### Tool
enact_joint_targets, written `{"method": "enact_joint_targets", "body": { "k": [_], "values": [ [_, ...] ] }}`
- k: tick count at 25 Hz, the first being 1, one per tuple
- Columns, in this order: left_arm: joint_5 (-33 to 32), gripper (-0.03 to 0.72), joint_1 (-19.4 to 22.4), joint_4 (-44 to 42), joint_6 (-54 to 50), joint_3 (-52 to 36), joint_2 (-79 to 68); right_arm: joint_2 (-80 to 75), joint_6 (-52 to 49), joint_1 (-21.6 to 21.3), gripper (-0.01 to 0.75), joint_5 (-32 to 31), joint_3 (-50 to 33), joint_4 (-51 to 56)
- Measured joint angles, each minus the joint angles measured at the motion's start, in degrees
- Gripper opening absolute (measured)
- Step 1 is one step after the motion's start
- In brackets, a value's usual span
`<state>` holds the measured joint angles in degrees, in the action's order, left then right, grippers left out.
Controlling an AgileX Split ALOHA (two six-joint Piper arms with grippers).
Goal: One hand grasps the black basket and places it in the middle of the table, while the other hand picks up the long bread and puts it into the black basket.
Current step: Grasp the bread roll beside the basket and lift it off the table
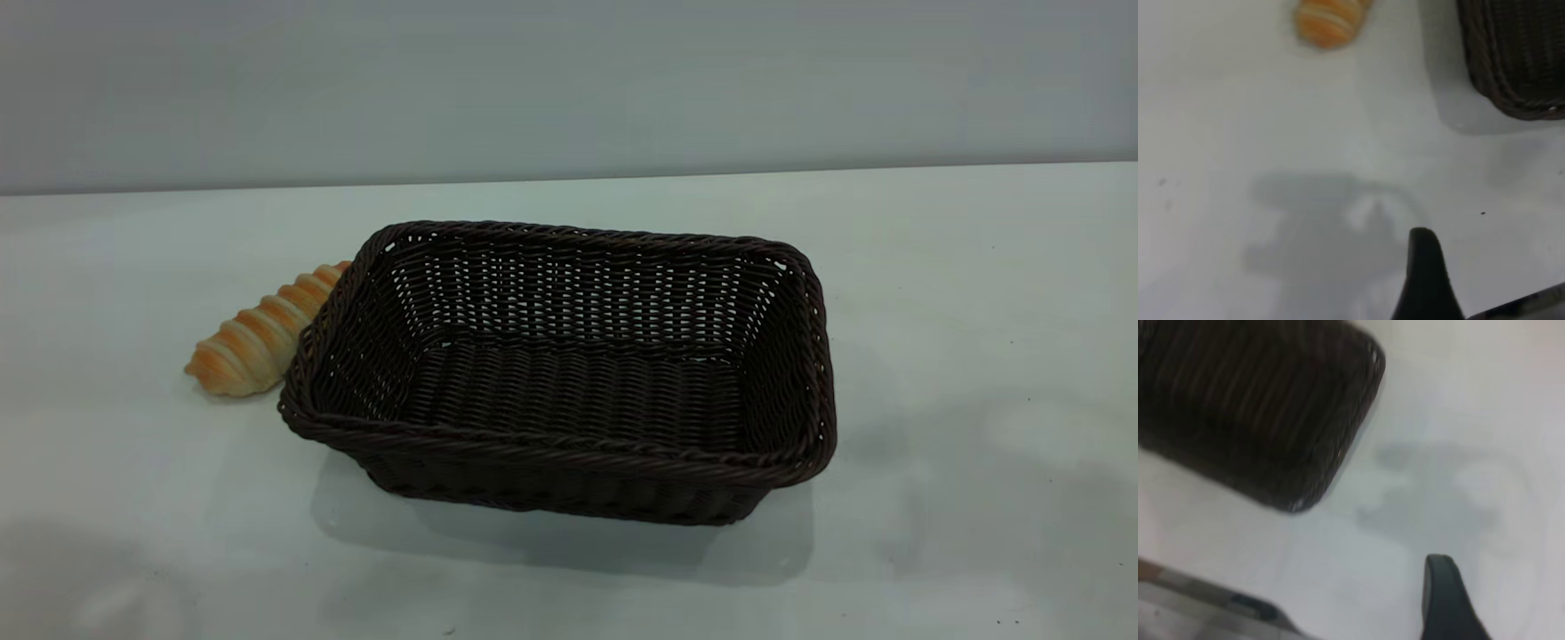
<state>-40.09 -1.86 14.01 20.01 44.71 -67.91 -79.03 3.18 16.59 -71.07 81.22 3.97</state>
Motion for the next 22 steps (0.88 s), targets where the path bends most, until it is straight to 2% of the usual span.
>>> {"method": "enact_joint_targets", "body": {
  "k": [6, 13, 17, 22],
  "values": [
    [1.8, 0.553, 0.0, 1.4, 8.7, 10.7, -20.3, 9.3, 0.0, 0.0, 0.44, 0.0, -8.7, 2.2],
    [5.3, 0.553, 0.0, 1.4, 20.8, 24.2, -40.7, 11.3, 0.0, 0.0, 0.44, 0.0, -11.2, 2.4],
    [8.2, 0.553, 0.0, 1.4, 27.5, 28.6, -49.1, 11.3, 0.0, 0.0, 0.44, 0.0, -11.3, 2.4],
    [15.8, 0.553, 0.0, 2.6, 31.0, 30.2, -56.2, 11.3, 0.0, 0.0, 0.44, 0.0, -11.4, 2.4]
  ]
}}
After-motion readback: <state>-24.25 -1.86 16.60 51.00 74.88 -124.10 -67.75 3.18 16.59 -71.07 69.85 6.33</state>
